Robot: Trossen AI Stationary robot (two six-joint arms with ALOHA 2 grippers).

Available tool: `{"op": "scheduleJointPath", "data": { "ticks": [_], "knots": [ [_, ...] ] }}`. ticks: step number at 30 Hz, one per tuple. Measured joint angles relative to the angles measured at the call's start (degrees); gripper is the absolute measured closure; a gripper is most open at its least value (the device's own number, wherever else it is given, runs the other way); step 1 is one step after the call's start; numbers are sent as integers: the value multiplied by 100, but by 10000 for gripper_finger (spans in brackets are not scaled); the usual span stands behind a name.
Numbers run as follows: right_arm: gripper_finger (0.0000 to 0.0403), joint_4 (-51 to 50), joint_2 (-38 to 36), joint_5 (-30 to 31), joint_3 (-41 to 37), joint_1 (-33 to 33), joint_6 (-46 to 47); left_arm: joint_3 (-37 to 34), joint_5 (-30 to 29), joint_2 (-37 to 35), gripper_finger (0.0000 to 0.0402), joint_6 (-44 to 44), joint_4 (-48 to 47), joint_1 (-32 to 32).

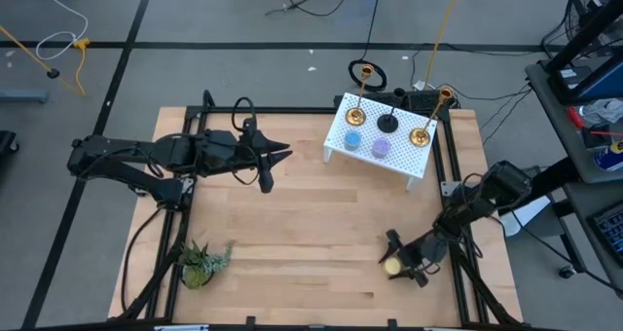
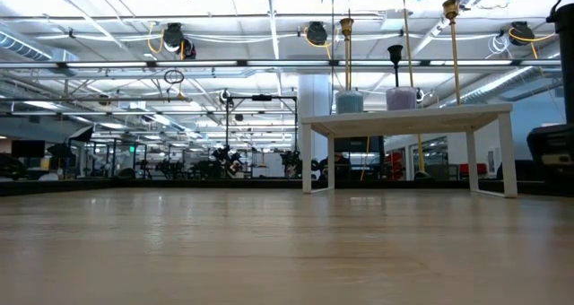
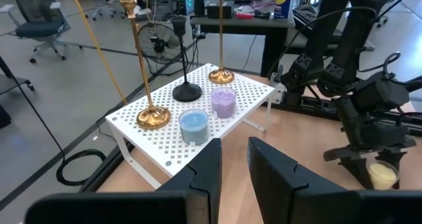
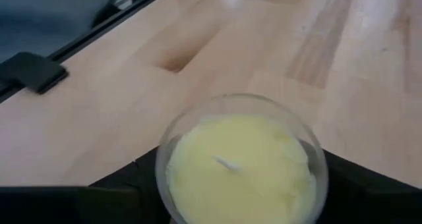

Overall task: Pick & Place candle stick holders
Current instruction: Put the yellow scented candle on the shelf aligned with the purple and blue scented candles

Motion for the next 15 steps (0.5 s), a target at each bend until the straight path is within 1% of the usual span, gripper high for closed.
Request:
{"op": "scheduleJointPath", "data": {
  "ticks": [2,4,8,11,13,15],
  "knots": [
    [171,19,1,13,0,-57,-15,2,0,1,321,15,2,0],
    [180,24,1,20,0,-146,-19,0,0,1,321,60,0,0],
    [180,65,1,71,0,-439,7,0,0,1,321,105,0,0],
    [169,180,-1,426,0,-648,119,1,0,0,321,134,1,0],
    [162,183,-2,505,0,-770,103,0,0,1,321,142,0,0],
    [165,246,-2,553,0,-894,43,1,0,1,321,137,2,0]
  ]
}}
